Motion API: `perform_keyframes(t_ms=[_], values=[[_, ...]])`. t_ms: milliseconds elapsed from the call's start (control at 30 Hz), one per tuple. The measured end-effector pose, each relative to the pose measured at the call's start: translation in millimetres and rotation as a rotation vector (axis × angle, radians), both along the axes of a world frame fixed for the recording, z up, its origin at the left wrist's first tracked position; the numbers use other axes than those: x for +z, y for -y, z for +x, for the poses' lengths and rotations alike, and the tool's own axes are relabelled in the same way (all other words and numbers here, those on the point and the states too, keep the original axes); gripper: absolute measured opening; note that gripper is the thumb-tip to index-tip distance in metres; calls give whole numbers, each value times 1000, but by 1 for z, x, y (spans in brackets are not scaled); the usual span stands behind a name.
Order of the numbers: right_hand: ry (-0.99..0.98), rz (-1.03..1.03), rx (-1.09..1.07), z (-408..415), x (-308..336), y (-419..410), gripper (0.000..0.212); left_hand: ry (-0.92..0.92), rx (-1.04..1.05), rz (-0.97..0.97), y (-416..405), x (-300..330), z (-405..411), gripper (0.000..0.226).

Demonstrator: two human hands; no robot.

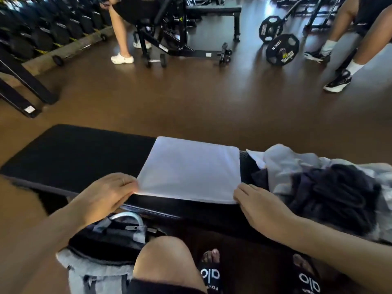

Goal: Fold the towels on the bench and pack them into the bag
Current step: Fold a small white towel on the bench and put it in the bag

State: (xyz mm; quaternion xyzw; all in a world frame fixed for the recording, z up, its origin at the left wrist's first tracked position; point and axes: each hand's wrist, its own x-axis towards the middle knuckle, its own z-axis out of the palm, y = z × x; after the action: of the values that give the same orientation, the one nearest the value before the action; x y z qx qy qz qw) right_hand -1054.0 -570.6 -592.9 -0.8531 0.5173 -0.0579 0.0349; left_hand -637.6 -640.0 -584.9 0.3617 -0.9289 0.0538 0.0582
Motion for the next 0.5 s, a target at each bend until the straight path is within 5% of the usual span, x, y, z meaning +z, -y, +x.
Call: perform_keyframes(t_ms=[233, 433, 500], values=[[-161, -66, 169, 7, -9, -23, 22, 55, -76, 19, -17, -14, 15, 12], [-118, 32, 222, 19, -2, -33, 8, 169, -87, 45, -25, -3, 20, 16], [-72, 66, 168, 25, 10, -27, 22, 198, -45, 77, -24, 7, 11, 16]])
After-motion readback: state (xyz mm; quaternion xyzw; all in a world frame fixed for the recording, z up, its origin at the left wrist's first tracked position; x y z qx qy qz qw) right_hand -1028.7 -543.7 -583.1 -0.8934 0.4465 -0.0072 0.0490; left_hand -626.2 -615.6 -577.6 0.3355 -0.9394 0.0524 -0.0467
